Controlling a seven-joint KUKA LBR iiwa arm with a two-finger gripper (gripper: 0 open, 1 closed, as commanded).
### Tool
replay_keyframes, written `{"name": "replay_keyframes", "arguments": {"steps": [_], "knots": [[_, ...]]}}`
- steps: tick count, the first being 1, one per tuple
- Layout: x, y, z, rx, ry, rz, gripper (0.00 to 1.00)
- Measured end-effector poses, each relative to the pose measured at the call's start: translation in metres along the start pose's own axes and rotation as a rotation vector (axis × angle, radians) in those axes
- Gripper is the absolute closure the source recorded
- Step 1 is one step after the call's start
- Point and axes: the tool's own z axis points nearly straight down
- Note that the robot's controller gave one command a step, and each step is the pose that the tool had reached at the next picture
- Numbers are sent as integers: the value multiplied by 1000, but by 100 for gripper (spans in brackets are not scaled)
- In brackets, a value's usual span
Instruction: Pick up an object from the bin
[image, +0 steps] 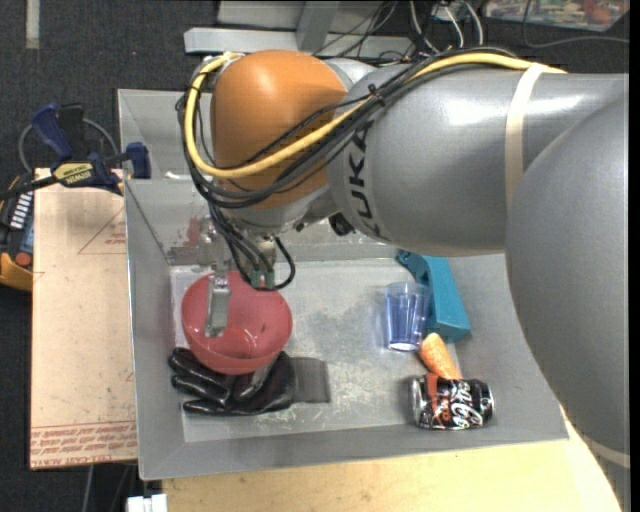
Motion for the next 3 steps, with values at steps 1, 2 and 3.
{"name": "replay_keyframes", "arguments": {"steps": [1,2,3], "knots": [[-2,-2,-5,-1,-8,5,0],[64,-12,128,-2,-4,-105,0],[86,-8,85,-1,-6,-168,0]]}}
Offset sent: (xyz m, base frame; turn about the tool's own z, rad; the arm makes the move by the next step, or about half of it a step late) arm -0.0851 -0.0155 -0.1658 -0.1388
